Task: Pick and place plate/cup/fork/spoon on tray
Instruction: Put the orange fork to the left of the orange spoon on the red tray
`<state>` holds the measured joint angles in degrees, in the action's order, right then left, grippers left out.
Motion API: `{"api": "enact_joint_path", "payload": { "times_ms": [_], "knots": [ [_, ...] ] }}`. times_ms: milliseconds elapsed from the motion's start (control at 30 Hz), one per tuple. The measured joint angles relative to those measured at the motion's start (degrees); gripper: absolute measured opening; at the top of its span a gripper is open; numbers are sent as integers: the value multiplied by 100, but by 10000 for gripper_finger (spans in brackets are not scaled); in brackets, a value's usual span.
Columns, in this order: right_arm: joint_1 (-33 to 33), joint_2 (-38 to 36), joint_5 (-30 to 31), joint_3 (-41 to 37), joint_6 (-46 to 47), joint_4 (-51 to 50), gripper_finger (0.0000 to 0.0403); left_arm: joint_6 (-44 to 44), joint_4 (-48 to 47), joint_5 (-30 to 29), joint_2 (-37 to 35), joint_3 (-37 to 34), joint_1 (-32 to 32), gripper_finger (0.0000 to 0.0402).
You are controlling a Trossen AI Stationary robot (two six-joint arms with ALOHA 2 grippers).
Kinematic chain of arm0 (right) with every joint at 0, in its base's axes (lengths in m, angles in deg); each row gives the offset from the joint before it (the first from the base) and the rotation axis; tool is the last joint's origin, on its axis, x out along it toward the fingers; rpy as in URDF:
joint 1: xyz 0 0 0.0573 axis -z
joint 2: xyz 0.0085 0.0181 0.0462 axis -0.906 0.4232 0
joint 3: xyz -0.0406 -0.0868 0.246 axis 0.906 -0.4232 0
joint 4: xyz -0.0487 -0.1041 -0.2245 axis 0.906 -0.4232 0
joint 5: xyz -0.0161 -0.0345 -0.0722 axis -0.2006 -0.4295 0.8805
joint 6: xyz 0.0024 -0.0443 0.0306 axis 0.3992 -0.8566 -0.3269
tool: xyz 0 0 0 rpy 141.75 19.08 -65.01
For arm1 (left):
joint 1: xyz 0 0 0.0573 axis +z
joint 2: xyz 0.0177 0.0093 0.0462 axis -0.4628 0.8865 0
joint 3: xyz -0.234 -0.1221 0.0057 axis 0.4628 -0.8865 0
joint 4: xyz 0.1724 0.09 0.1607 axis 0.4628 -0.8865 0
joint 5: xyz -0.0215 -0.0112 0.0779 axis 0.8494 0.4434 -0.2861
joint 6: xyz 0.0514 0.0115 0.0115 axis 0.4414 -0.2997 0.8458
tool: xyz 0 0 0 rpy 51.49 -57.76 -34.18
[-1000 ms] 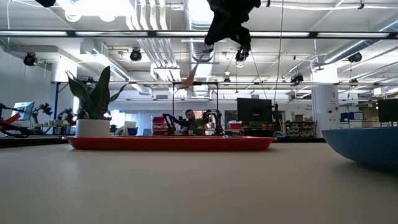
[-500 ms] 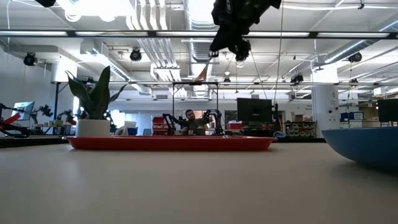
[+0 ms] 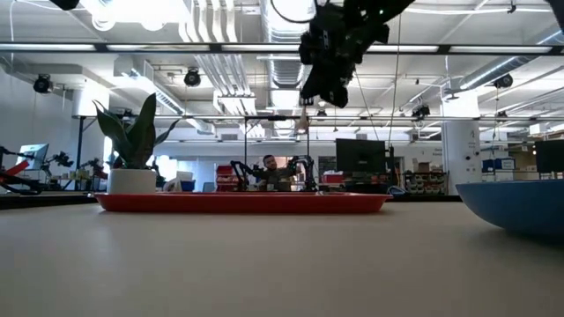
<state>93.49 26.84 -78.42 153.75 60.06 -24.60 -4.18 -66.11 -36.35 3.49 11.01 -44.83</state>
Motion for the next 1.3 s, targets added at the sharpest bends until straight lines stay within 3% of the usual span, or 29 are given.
{"api": "enact_joint_path", "payload": {
  "times_ms": [633,1300],
  "knots": [
    [883,1098,-1050,2,-778,-33,8,4,-4,-2,0,-98,-2,225],
    [1051,2334,-1606,40,-1467,284,8,13,-4,-4,0,-109,-1,225]
  ]
}}
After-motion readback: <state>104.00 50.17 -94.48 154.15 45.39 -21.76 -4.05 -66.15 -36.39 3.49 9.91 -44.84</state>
